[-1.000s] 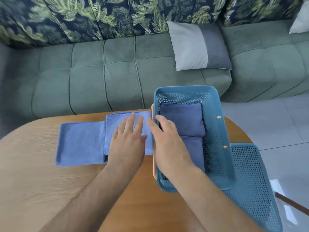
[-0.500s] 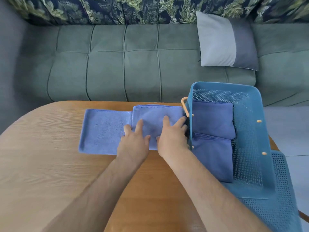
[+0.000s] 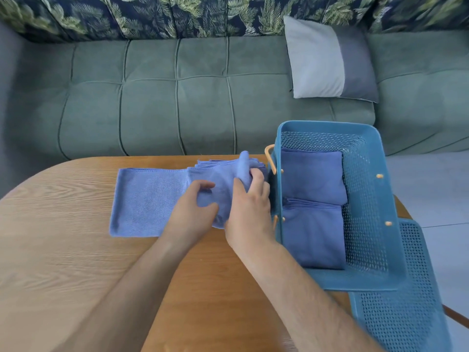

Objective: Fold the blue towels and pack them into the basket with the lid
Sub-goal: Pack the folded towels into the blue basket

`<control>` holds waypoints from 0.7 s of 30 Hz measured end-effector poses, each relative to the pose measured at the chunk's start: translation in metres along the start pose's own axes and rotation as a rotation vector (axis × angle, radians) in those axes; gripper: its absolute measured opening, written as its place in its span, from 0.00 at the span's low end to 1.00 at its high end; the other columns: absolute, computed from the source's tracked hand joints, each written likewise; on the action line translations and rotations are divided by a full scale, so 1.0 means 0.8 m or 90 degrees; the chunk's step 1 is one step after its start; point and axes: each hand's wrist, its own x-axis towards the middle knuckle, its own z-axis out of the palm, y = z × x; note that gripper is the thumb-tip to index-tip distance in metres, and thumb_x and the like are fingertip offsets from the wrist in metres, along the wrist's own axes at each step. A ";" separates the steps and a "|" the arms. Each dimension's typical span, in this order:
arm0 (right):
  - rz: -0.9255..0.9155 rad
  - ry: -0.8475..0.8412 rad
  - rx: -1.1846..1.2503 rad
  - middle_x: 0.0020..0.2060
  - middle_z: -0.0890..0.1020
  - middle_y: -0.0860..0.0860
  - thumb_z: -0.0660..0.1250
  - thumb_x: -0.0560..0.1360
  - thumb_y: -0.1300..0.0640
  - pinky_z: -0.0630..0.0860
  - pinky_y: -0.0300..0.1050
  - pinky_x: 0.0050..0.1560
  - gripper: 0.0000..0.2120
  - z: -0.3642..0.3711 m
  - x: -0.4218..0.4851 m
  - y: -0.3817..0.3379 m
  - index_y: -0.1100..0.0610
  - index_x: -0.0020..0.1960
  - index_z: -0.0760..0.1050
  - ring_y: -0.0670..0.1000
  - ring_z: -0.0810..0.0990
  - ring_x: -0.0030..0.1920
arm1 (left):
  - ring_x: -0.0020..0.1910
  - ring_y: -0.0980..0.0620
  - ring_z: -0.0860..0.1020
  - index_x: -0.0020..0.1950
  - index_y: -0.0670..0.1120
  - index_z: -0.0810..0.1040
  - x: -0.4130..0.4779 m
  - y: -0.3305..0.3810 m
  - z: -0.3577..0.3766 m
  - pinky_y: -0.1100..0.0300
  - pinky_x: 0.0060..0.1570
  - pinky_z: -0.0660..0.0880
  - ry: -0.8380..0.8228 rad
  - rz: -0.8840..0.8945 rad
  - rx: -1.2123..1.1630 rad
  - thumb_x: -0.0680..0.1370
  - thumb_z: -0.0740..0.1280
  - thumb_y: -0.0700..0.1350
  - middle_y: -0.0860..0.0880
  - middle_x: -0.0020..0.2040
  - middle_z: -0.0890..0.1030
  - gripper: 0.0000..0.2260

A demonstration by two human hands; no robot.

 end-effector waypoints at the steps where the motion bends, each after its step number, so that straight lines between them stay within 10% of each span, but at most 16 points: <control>1: -0.007 0.019 0.020 0.75 0.57 0.57 0.71 0.72 0.59 0.73 0.53 0.63 0.25 -0.006 -0.006 -0.001 0.57 0.68 0.70 0.59 0.66 0.64 | 0.52 0.63 0.76 0.64 0.58 0.72 -0.008 0.003 -0.002 0.64 0.48 0.74 0.017 0.043 0.001 0.75 0.65 0.38 0.57 0.60 0.77 0.22; 4: -0.021 0.090 0.089 0.76 0.59 0.59 0.58 0.72 0.53 0.73 0.55 0.64 0.28 -0.036 -0.021 0.003 0.59 0.71 0.71 0.60 0.64 0.68 | 0.57 0.75 0.69 0.69 0.57 0.70 -0.034 0.016 -0.002 0.79 0.53 0.65 0.070 0.194 0.033 0.76 0.67 0.38 0.58 0.62 0.71 0.24; 9: 0.001 0.205 0.107 0.74 0.63 0.62 0.45 0.69 0.51 0.72 0.56 0.65 0.36 -0.101 -0.026 0.047 0.61 0.71 0.72 0.60 0.63 0.67 | 0.57 0.74 0.68 0.74 0.57 0.67 -0.062 0.069 0.032 0.76 0.48 0.69 0.070 0.309 0.082 0.78 0.68 0.43 0.59 0.64 0.67 0.25; 14: 0.095 0.172 0.046 0.76 0.59 0.60 0.65 0.70 0.65 0.66 0.55 0.69 0.29 -0.135 -0.002 0.141 0.61 0.72 0.70 0.62 0.63 0.68 | 0.64 0.56 0.70 0.78 0.48 0.61 -0.049 0.131 0.117 0.66 0.52 0.68 0.002 0.385 0.228 0.79 0.66 0.44 0.48 0.75 0.59 0.28; 21: 0.125 0.034 -0.025 0.76 0.56 0.56 0.70 0.71 0.62 0.70 0.51 0.62 0.23 -0.087 0.062 0.224 0.59 0.64 0.69 0.59 0.62 0.67 | 0.56 0.41 0.76 0.66 0.39 0.66 0.013 0.162 0.217 0.55 0.49 0.69 -0.045 0.247 0.446 0.77 0.66 0.38 0.41 0.65 0.64 0.19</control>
